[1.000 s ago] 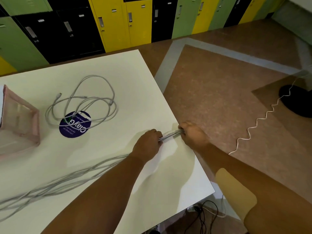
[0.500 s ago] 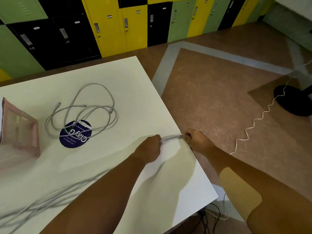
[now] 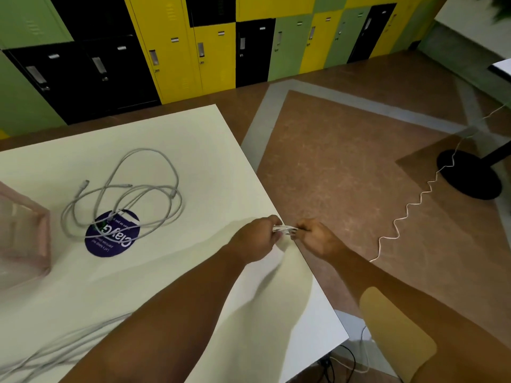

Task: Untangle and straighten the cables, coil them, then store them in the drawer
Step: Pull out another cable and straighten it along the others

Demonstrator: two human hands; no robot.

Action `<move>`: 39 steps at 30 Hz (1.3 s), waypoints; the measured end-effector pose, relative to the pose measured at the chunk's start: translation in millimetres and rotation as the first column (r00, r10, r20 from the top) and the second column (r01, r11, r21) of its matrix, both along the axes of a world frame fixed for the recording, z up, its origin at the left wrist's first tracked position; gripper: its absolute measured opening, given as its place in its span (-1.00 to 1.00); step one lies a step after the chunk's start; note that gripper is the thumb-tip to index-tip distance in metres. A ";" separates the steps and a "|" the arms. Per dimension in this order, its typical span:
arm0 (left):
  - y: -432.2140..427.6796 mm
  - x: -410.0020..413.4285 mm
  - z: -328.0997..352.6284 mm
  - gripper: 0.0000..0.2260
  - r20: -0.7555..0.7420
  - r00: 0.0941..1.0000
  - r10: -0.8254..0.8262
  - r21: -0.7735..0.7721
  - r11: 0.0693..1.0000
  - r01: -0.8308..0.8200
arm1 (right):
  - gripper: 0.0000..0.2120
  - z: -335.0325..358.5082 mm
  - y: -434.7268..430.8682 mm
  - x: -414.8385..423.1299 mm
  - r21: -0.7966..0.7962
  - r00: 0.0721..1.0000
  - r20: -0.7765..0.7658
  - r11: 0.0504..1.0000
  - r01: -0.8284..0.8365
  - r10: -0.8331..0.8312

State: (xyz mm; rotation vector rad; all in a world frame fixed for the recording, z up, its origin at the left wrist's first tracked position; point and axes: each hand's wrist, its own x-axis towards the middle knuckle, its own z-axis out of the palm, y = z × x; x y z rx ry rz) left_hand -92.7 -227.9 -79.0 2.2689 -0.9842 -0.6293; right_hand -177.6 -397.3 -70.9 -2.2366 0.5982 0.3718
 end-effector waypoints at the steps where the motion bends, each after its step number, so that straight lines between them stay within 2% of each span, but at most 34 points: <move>1: -1.9 -0.3 -0.5 -0.80 0.023 1.000 -0.008 0.020 1.000 0.008 | -0.86 0.2 -0.3 0.5 -0.007 1.000 -0.008 1.000 -0.017 0.017; 3: -5.0 1.1 -4.7 -0.78 0.041 0.999 -0.004 0.063 0.998 0.002 | -0.85 -0.8 -2.2 1.4 -0.133 0.994 -0.029 0.985 -0.110 0.107; 5: -4.9 1.8 -8.6 -0.74 0.032 0.999 0.004 0.093 0.996 -0.007 | -0.85 -3.5 -1.7 3.7 -0.319 0.966 -0.063 0.912 -0.259 0.253; 7: -4.3 1.8 -11.6 -0.70 0.027 1.000 0.009 0.089 0.996 -0.012 | -0.87 -4.5 -0.1 8.1 -0.394 0.938 -0.083 0.853 -0.341 0.337; 10: -4.8 0.3 -15.3 -0.71 0.016 1.000 0.012 0.062 0.998 -0.013 | -0.83 -7.1 7.6 15.2 -0.379 0.922 -0.046 0.848 -0.371 0.384; 14: -5.5 -2.3 -16.8 -0.72 -0.005 1.000 0.019 0.010 1.000 -0.019 | -0.90 -7.3 18.7 18.2 -0.212 0.939 0.013 0.919 -0.333 0.344; 18: 2.1 1.6 -15.4 -0.69 0.017 0.999 0.037 0.008 0.999 -0.037 | -0.84 -5.8 15.8 17.7 -0.295 0.903 0.053 0.871 -0.394 0.426; 21: 12.5 8.5 -15.5 -0.65 -0.019 0.997 0.071 0.023 0.997 -0.071 | -0.77 -6.1 16.3 20.3 -0.365 0.868 0.037 0.815 -0.450 0.495; 25: 38.5 9.9 -22.3 -0.69 -0.079 0.997 0.014 0.063 0.998 -0.009 | -0.59 -10.1 12.7 22.7 -0.428 0.836 -0.045 0.746 -0.511 0.547; 28: 60.8 9.9 -30.1 -0.74 -0.098 0.995 0.008 0.078 0.997 0.000 | -0.60 -11.5 12.2 21.6 -0.446 0.818 -0.112 0.707 -0.548 0.564; 31: 75.7 8.2 -32.5 -0.79 -0.106 0.994 0.016 0.084 0.996 -0.007 | -0.63 -15.1 12.6 22.8 -0.421 0.818 -0.120 0.718 -0.555 0.562; 35: 82.6 2.1 -33.0 -0.78 -0.222 0.969 0.109 0.073 0.993 -0.095 | -0.63 -21.5 9.0 26.8 -0.305 0.839 -0.063 0.790 -0.531 0.540; 37: 80.5 -3.4 -32.6 -0.81 -0.186 0.977 0.101 0.085 0.993 -0.086 | -0.65 -25.0 6.0 26.2 -0.300 0.848 -0.021 0.806 -0.510 0.529; 39: 79.2 -9.2 -32.5 -0.80 -0.124 0.989 0.084 0.089 0.993 -0.073 | -0.67 -30.1 3.0 23.6 -0.366 0.842 0.009 0.786 -0.499 0.539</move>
